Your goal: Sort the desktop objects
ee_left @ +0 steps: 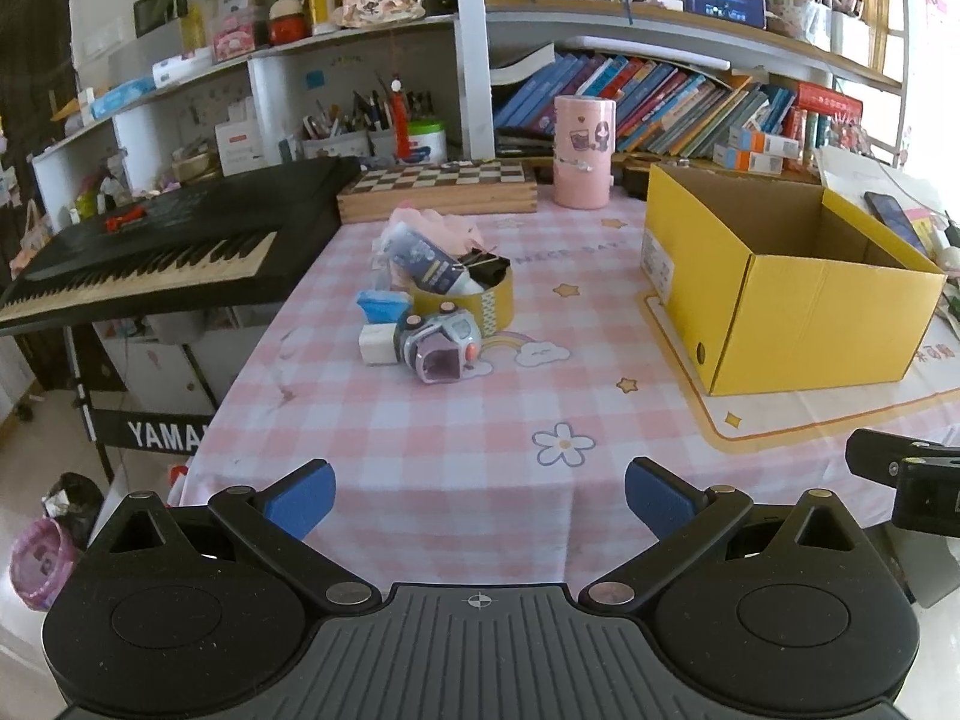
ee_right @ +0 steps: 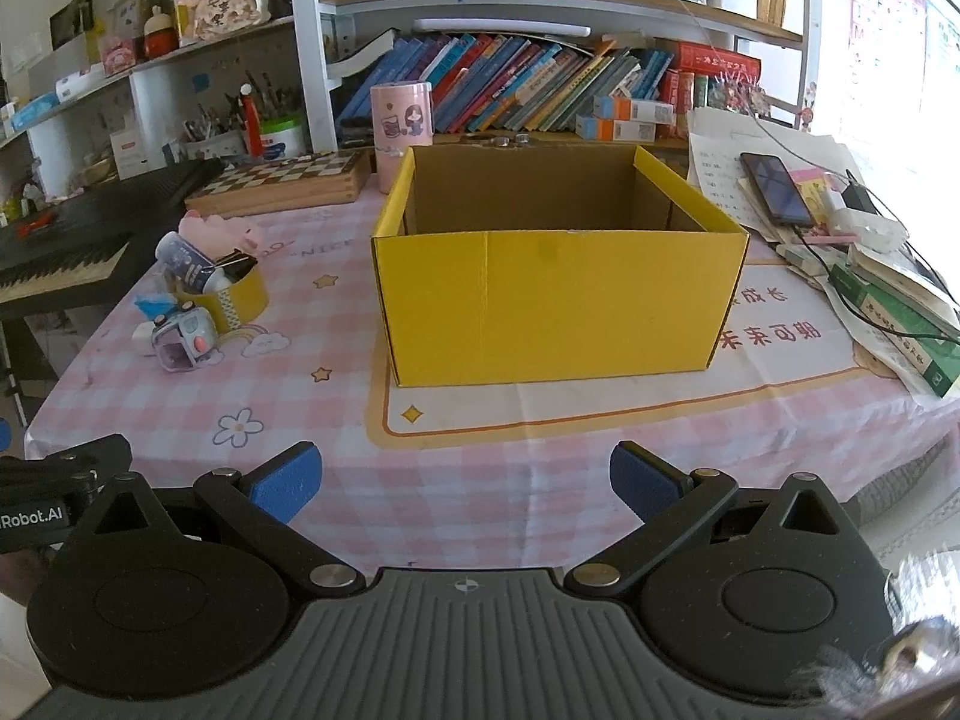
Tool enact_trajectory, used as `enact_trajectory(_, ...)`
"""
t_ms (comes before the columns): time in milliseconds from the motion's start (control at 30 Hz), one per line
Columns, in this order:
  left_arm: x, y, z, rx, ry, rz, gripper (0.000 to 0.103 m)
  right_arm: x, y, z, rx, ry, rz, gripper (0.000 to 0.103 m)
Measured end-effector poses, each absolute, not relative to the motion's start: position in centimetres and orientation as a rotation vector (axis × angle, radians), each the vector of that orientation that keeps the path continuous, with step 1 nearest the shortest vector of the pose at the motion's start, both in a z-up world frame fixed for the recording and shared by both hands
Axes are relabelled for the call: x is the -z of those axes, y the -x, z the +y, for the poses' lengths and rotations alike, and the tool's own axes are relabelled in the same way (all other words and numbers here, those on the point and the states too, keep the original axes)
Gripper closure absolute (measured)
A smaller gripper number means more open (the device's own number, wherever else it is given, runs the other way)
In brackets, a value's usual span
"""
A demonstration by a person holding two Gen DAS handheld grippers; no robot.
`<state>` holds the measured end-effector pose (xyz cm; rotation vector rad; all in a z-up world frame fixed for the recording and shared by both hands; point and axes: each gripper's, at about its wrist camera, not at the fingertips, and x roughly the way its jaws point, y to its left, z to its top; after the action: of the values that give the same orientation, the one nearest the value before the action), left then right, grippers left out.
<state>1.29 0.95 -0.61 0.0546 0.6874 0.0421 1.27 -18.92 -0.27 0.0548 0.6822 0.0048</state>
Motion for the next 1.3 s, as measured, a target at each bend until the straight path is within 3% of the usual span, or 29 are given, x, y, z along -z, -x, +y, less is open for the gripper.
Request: enact_trajectory(1300,-0.3,-0.4,0.7,0.025,-0.043,0.613,0.000,-0.1,-0.7,-18.5,-0.014,-0.018,0.676,0.000)
